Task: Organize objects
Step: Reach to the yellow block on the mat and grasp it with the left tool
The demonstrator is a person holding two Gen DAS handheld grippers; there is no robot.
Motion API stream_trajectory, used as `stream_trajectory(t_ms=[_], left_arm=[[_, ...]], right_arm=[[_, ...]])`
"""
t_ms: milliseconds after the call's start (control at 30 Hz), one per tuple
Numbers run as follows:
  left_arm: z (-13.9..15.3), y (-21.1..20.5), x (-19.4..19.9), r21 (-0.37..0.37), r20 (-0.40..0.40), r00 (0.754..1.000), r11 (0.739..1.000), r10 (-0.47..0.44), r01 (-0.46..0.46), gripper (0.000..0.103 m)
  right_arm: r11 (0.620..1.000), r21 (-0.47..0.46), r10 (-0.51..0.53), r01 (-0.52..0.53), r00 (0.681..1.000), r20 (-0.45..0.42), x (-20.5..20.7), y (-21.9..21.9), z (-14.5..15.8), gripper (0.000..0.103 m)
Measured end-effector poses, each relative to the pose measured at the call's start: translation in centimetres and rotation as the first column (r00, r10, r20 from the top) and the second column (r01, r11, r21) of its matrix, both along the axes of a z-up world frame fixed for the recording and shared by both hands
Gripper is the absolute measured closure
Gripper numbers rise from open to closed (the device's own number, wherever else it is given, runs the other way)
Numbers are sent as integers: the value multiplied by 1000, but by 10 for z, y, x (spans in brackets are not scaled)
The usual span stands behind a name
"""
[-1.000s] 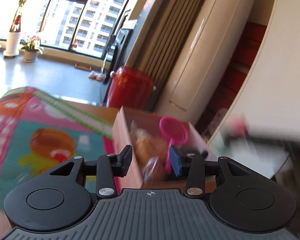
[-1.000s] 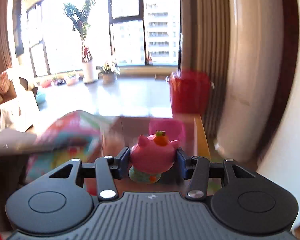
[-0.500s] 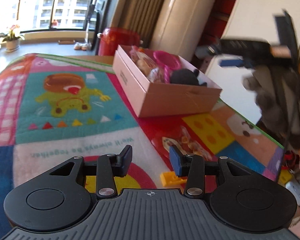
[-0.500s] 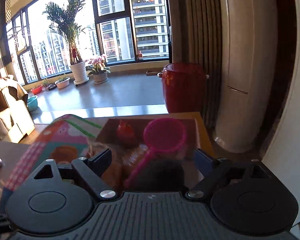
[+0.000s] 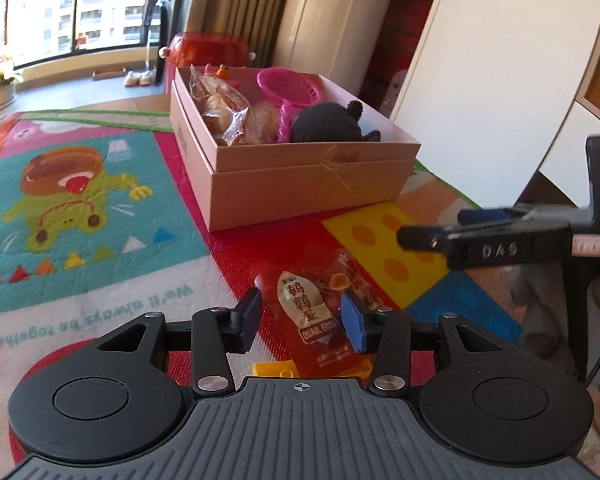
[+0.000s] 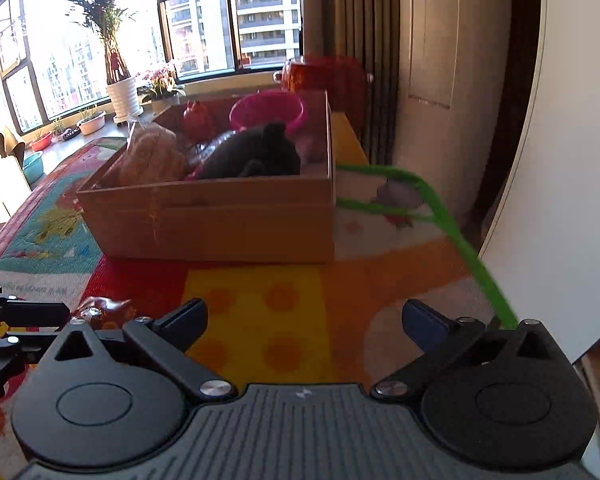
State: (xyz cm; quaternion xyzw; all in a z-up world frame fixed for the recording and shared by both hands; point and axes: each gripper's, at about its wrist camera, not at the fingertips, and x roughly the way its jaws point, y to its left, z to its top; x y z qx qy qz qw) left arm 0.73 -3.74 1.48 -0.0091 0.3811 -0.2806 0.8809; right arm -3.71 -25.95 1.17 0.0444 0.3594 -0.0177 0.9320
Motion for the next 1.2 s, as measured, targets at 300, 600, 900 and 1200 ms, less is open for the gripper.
stream_trajectory(t_ms=[300,600,900,1200], left_arm=[[3,-14,7,13,-25,1000,1000,9,-8,55],[18,11,1,-11,26,997,997,71,-71,56],[19,70,-10,-8,-2,976,976,218,-218,56],[11,35,-29,2,-1,1000,1000,7,-7,56]], right_arm=[[999,28,-30,31,999,-19,8,0,-12,0],[997,70,-16,16,1000,-2,4,-4,-10,0],[912,-11,409,-409,912,-11,-21,57,1,0],[964,-205,167,-167,986,-18,0,40,2,0]])
